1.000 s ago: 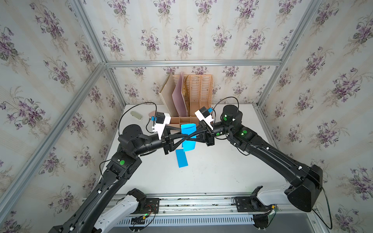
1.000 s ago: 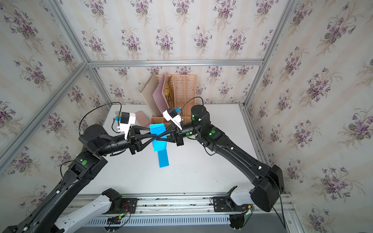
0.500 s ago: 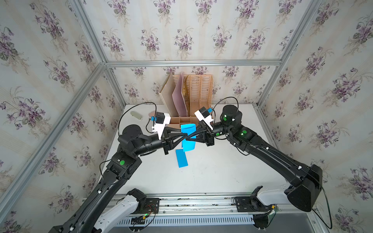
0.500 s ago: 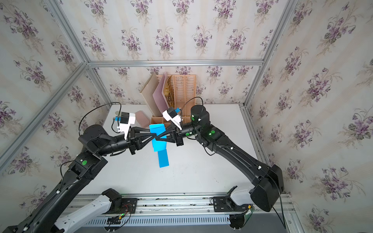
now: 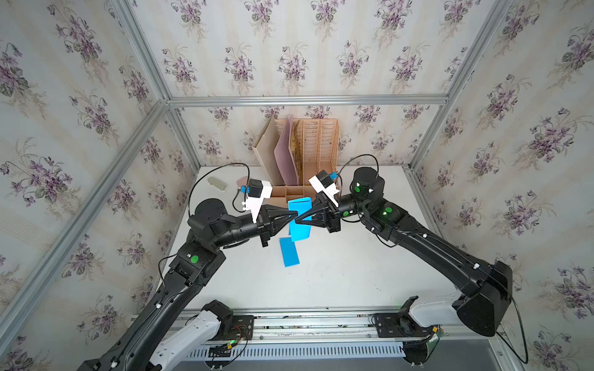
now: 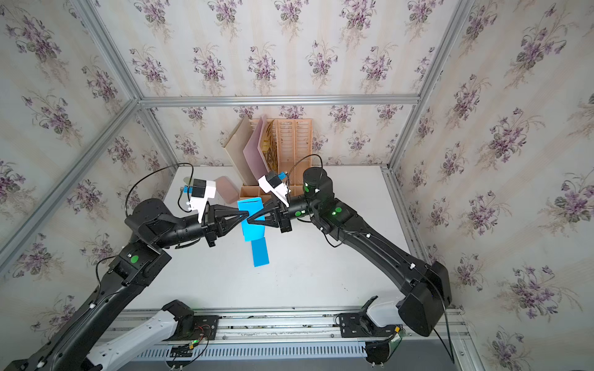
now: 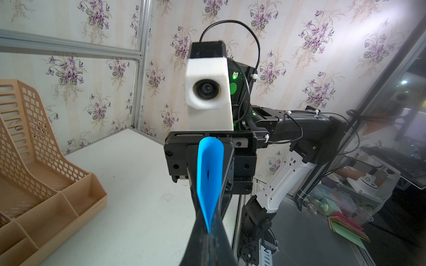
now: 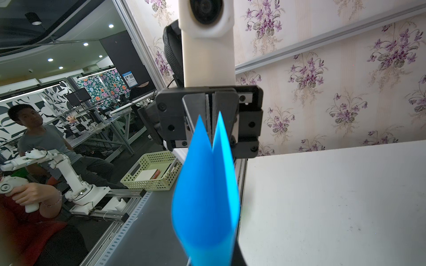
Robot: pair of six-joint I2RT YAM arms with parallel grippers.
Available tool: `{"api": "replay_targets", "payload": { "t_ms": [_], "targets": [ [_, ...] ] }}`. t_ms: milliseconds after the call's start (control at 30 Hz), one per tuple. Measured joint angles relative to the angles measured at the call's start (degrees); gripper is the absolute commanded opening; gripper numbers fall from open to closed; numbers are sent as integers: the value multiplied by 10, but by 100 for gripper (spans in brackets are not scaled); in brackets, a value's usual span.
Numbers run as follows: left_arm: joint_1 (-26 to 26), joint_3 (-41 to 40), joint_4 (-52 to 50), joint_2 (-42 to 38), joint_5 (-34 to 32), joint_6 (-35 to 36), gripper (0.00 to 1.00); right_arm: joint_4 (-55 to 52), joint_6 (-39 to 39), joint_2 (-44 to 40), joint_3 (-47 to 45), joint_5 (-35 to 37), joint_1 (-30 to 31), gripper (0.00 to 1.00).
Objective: Fold the square paper along the opposite sides
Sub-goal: Smooth out the paper.
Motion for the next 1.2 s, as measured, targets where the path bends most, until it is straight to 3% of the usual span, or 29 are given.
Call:
{"api": "replay_targets", "payload": {
  "t_ms": [67, 133, 167, 267, 433, 733, 1067, 1200],
  "targets": [
    [0, 0, -1, -1, 1, 0, 0, 0, 0, 0, 0, 0, 0, 5],
    [0, 0, -1, -1, 1, 0, 0, 0, -2, 0, 0, 0, 0, 25],
    [0, 0, -2, -1, 2, 0, 0, -3, -3, 0, 0, 0, 0, 30],
    [0, 2, -3, -2, 5, 3, 0, -29, -23, 0, 9, 5, 0, 36],
    [0, 10, -12, -8, 22, 11, 0, -75, -62, -13, 33, 15, 0, 35],
    [0, 12, -28, -17, 38, 20, 0, -107, -88, -19, 37, 27, 0, 24],
    [0, 12, -39, -7, 38, 30, 0, -120, -101, -22, 41, 25, 0, 23],
    [0, 12, -44, -1, 38, 32, 0, -120, -104, -22, 42, 21, 0, 13]
  ]
}}
